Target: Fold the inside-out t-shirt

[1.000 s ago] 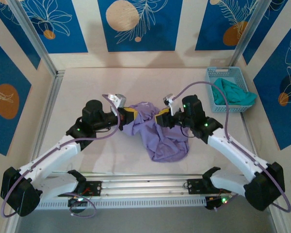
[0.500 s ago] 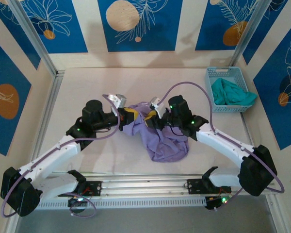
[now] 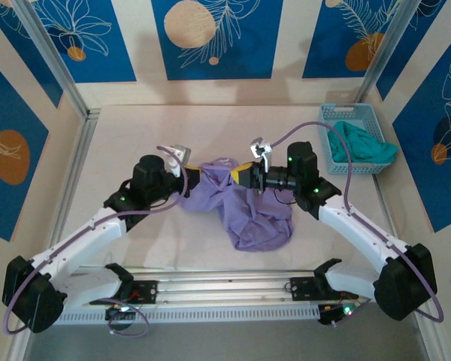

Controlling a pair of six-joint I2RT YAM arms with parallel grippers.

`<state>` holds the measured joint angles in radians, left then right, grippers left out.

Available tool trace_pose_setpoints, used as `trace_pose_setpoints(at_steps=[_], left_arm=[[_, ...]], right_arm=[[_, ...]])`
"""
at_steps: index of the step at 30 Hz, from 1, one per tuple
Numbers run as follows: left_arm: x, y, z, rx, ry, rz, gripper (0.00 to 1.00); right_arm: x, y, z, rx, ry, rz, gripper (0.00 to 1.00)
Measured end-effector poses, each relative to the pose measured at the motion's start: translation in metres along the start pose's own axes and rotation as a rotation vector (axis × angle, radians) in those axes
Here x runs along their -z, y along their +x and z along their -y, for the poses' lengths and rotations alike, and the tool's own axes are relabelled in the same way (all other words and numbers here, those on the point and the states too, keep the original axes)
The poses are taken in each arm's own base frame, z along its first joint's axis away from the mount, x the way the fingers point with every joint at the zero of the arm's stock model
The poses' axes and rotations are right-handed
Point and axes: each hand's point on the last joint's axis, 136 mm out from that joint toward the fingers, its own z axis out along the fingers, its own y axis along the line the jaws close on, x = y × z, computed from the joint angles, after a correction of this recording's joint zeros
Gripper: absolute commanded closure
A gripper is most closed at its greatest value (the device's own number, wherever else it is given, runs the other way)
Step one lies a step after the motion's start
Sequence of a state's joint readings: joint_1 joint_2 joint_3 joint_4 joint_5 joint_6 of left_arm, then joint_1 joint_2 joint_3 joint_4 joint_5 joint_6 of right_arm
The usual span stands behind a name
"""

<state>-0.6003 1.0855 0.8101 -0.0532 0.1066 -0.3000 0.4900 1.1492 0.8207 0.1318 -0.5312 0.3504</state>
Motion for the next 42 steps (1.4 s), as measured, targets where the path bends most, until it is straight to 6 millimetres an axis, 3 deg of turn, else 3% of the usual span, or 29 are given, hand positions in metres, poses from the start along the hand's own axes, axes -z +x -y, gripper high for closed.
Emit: trace_pose_setpoints(at_steps=[3, 7, 15, 21, 27, 37, 42], left_arm=[[0.001, 0.011, -0.013, -0.011, -0.074, -0.04, 0.58], [0.011, 0.015, -0.01, -0.046, -0.104, -0.053, 0.5], [0.034, 0.013, 0.053, -0.187, 0.092, -0.026, 0.49], [0.013, 0.015, 0.082, -0.201, 0.226, -0.092, 0.55], [-0.014, 0.023, 0.089, -0.193, 0.259, -0.155, 0.58], [-0.036, 0.031, 0.086, -0.185, 0.254, -0.197, 0.8], [-0.044, 0.034, 0.085, -0.179, 0.268, -0.207, 1.0]], right_arm=[[-0.002, 0.0, 0.002, -0.091, -0.03, 0.001, 1.0], [-0.003, -0.003, 0.012, -0.196, -0.039, 0.009, 1.0], [-0.008, 0.006, 0.029, -0.347, -0.028, -0.02, 1.0], [-0.008, 0.003, 0.028, -0.361, -0.032, -0.022, 1.0], [-0.006, 0.003, 0.03, -0.367, -0.026, -0.022, 1.0], [-0.005, 0.004, 0.033, -0.379, -0.015, -0.025, 1.0], [-0.003, 0.005, 0.035, -0.374, -0.008, -0.025, 1.0]])
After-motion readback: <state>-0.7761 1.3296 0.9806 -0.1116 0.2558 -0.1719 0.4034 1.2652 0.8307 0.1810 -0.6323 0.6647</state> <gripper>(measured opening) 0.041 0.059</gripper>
